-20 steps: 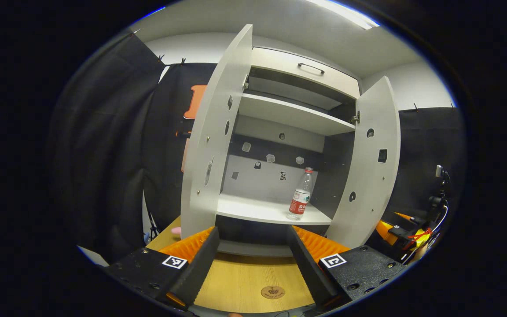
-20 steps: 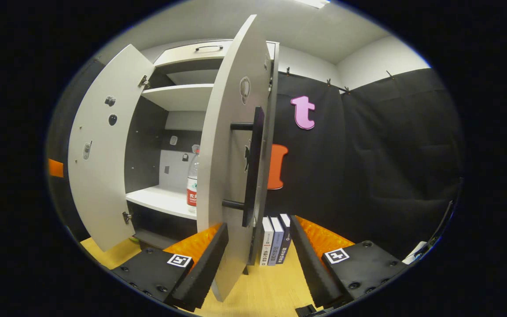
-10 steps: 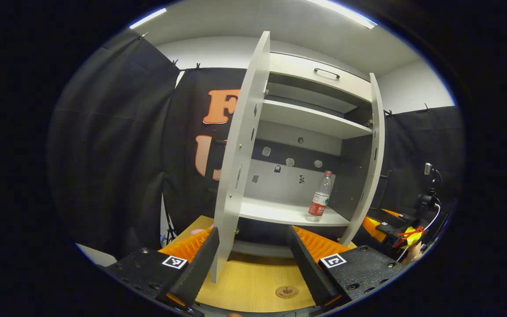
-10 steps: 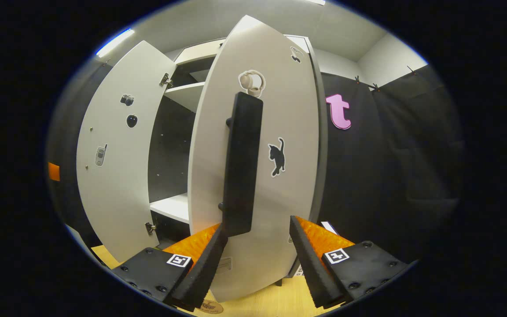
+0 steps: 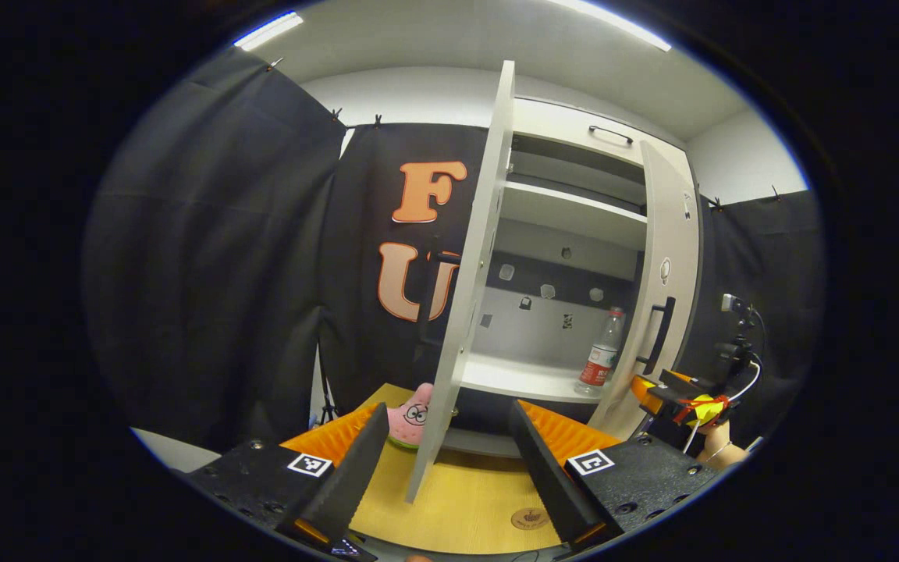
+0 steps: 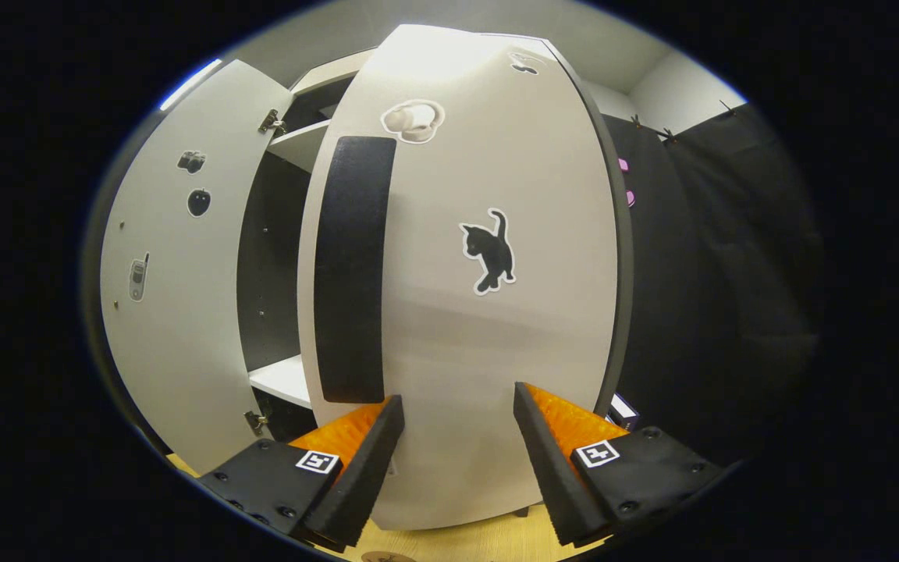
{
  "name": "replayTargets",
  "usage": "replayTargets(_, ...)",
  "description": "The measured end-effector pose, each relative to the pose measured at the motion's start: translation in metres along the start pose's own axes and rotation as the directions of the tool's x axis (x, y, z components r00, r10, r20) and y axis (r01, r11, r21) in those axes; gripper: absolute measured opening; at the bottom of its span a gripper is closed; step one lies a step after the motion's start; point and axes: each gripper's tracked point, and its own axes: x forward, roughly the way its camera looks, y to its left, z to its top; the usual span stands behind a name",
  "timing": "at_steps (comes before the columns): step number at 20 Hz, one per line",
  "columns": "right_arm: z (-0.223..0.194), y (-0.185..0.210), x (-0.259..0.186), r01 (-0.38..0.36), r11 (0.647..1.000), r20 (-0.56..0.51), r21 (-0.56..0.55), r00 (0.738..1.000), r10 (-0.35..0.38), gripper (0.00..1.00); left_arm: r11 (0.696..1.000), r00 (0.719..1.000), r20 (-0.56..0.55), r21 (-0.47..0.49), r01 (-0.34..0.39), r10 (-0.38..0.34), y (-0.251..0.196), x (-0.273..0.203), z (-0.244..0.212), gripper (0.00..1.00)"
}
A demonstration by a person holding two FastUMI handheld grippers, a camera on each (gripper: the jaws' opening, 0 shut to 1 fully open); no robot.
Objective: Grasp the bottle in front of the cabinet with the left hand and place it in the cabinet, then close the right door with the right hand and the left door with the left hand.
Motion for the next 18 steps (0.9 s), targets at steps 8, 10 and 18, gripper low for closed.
replayTargets(8,-0.004,-0.002,0.003,0.022,1.000,-0.017,0.001,1.000,-0.022,0.94,0.999,0.999,-0.003,0.014,-0.037,0.037,0.012,0.003,-0.002,0.95)
replayTargets(10,-0.003,-0.001,0.004,0.025,1.000,-0.015,-0.013,1.000,-0.025,0.94,0.998,0.999,-0.006,0.012,-0.054,0.054,0.018,0.003,-0.003,0.95)
replayTargets(18,-0.002,0.000,0.013,0.032,0.999,-0.014,-0.024,0.999,-0.033,0.94,0.993,0.994,-0.012,0.044,-0.107,0.108,0.048,0.037,-0.003,0.94)
